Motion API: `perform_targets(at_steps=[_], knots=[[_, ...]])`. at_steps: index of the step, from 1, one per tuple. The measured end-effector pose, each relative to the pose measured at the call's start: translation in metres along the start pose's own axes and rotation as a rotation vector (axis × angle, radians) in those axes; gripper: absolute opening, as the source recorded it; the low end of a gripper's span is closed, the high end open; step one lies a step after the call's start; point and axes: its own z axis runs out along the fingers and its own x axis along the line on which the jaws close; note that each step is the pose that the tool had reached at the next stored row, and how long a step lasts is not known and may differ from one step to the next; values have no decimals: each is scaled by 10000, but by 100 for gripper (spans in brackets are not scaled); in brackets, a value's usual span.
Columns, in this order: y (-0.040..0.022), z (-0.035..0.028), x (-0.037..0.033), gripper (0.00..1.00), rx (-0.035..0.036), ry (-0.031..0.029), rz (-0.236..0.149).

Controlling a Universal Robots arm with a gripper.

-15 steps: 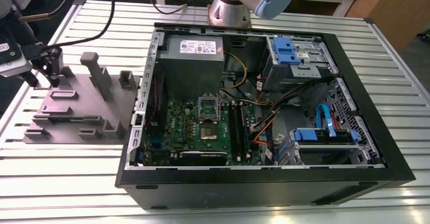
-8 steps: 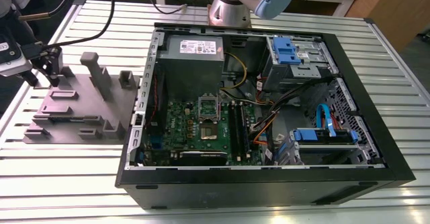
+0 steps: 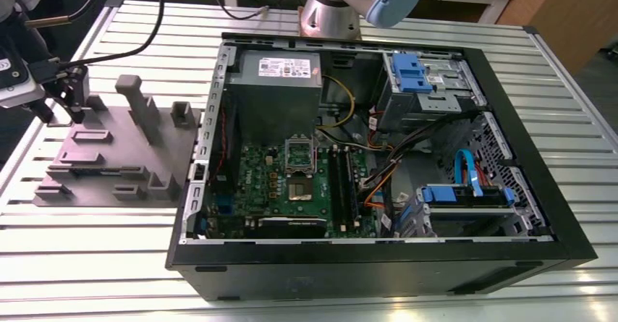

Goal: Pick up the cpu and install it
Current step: 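Pick up the cpu and move it towards the insertion slot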

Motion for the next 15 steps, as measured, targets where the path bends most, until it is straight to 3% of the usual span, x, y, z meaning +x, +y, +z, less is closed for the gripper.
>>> perform_targets(at_steps=[15], knots=[[1,-26,1,47,1,1,0]])
